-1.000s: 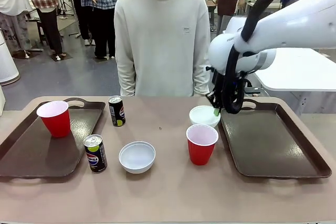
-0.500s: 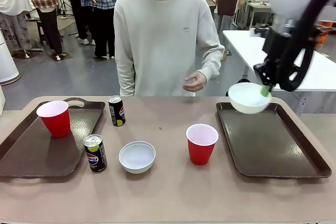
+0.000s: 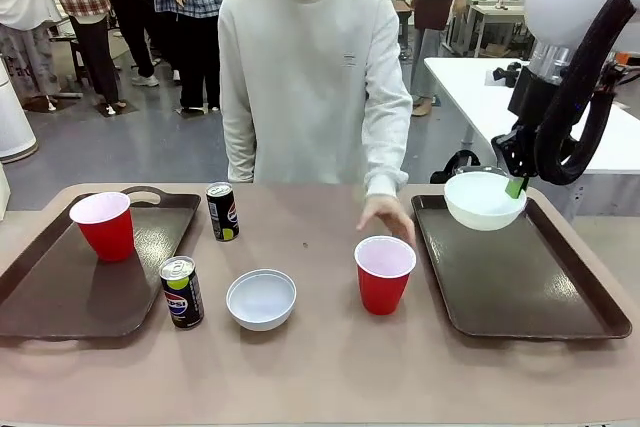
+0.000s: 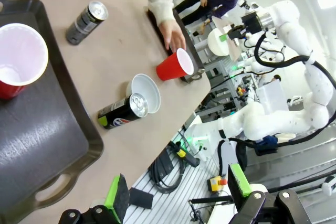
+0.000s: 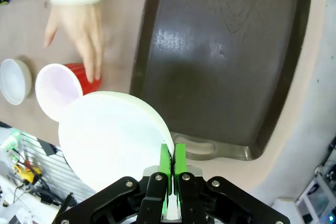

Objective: Prepare tableware on both trays.
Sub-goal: Pick up a Picnic Bowl from the table and place it on a Handle tray.

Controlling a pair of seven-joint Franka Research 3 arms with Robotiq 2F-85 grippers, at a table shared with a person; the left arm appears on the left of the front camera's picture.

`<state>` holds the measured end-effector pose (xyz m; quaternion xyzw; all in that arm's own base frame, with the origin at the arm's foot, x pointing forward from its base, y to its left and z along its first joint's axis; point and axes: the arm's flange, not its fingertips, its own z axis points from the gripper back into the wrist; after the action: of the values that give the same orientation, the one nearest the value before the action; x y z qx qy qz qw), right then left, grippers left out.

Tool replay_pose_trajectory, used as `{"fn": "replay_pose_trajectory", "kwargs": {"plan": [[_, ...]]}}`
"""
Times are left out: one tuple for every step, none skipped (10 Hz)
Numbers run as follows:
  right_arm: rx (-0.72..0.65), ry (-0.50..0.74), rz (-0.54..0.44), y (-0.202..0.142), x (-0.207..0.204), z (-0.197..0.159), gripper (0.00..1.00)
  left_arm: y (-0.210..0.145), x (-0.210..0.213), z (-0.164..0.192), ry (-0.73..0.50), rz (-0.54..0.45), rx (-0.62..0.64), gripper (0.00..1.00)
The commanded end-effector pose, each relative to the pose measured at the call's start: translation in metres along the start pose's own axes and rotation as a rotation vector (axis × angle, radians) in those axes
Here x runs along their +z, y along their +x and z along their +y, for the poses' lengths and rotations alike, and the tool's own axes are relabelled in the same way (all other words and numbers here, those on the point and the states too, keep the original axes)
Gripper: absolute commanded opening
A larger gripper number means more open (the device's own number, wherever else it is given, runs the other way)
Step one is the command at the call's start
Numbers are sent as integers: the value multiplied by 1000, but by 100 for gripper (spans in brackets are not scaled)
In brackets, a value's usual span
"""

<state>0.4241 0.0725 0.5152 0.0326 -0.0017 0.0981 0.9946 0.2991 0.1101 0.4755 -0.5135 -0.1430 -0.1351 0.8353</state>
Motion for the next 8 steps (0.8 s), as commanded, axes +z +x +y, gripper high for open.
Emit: {"fn": "replay_pose_trajectory", "kwargs": {"plan": [[-3,-10,-23,-3,-8,-31,4,-1,0,1,-21,-17,-30,100],[-16,-3,-40,-12,-6,-47,4,-1,0,1,-21,-17,-30,100],[-35,-9,-49,-23,-7,-62,4,-1,0,1,-21,-17,-30,100],[-46,-4,-49,-30,-9,-71,4,-1,0,1,-21,-17,-30,100],[-52,-8,-55,-33,-16,-76,4,-1,0,1,-21,-17,-30,100],[-45,-3,-44,-36,-25,-78,4,-1,0,1,-21,-17,-30,100],[-35,9,-27,-37,-38,-78,4,-1,0,1,-21,-17,-30,100],[-30,14,-11,-34,-50,-80,4,-1,0,1,-21,-17,-30,100]]}}
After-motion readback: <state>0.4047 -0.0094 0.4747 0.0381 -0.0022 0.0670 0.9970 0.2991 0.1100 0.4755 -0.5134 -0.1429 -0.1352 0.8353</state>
